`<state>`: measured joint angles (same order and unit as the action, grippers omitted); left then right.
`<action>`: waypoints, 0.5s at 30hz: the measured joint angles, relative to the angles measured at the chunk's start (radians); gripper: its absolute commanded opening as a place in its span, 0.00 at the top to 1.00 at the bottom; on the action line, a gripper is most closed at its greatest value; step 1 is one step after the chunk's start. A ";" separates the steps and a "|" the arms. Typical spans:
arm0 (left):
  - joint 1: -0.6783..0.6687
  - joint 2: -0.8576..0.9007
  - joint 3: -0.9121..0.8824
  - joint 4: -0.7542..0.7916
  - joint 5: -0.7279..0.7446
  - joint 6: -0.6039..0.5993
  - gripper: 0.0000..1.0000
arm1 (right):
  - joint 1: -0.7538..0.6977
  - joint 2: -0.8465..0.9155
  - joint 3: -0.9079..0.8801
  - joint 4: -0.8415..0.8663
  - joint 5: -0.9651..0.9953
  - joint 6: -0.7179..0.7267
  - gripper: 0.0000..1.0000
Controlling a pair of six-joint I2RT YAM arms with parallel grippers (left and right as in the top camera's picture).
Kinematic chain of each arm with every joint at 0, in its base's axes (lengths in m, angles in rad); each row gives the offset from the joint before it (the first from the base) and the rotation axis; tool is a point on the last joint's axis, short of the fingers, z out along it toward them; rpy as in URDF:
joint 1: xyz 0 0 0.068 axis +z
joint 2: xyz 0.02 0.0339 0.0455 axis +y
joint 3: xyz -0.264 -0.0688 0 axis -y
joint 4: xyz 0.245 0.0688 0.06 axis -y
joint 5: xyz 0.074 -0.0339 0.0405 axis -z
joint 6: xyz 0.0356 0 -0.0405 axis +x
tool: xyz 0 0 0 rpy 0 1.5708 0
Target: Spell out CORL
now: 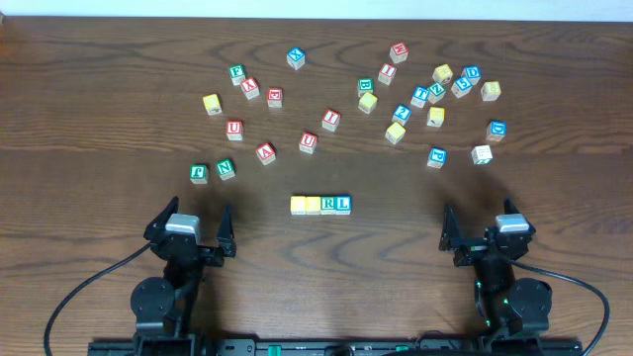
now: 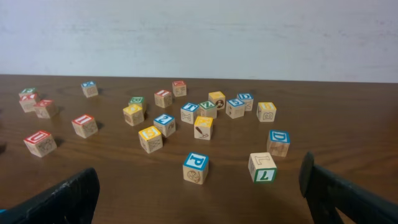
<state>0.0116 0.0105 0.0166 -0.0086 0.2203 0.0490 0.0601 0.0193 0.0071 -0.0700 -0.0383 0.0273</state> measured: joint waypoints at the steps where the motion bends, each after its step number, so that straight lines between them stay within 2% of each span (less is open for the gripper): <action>1: 0.000 0.000 0.000 0.000 0.000 0.000 0.09 | 0.000 0.000 0.000 0.000 0.000 0.003 0.01; 15: 0.000 0.000 0.000 0.000 0.000 0.000 0.09 | 0.000 0.000 0.000 0.000 0.000 0.011 0.01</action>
<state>0.0116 0.0105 0.0166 -0.0086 0.2203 0.0490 0.0601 0.0193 0.0071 -0.0696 -0.0383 0.0380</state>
